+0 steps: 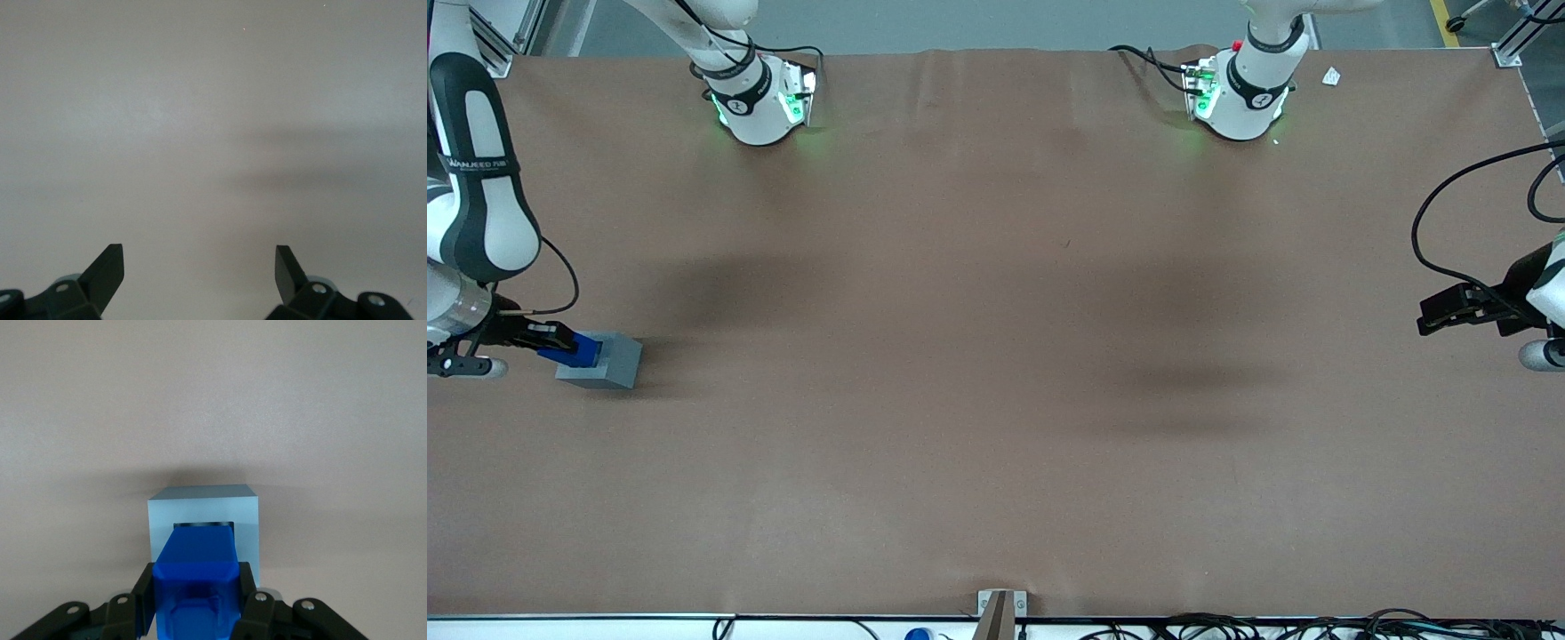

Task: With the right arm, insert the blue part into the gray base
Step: 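Lower the blue cube into the gray base's opening with the right gripper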

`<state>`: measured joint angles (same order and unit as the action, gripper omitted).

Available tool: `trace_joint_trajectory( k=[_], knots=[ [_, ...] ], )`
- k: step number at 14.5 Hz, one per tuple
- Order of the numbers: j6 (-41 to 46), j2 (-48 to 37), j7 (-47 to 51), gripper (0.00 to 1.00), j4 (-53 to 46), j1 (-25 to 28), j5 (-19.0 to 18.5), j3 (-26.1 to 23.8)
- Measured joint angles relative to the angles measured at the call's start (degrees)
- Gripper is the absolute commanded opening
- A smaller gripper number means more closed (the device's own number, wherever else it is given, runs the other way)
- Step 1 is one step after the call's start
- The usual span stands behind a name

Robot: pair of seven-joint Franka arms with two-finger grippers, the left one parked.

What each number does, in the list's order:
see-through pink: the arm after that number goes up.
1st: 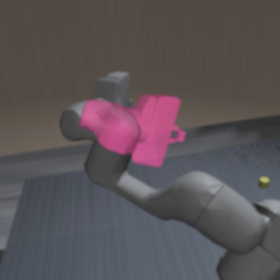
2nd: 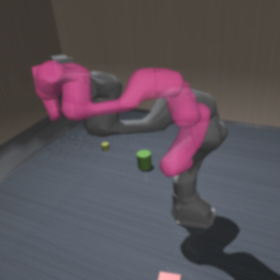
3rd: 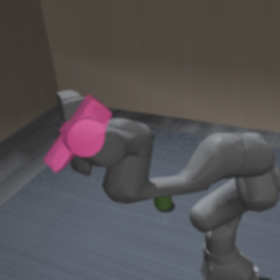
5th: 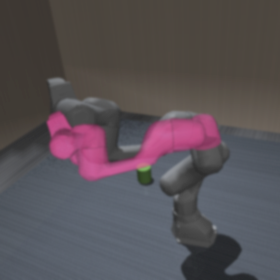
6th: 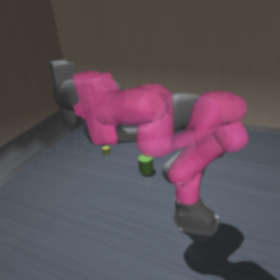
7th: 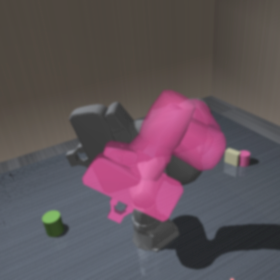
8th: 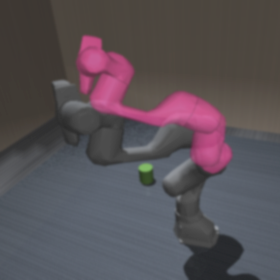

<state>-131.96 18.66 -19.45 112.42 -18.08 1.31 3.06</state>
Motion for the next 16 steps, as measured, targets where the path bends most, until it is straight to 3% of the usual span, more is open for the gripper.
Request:
trace_joint_trajectory(
  k=[16],
  knots=[
    [-0.87, 0.83, 0.01, 0.06, 0.48, -0.01, 0.14, 0.0]
  ],
)
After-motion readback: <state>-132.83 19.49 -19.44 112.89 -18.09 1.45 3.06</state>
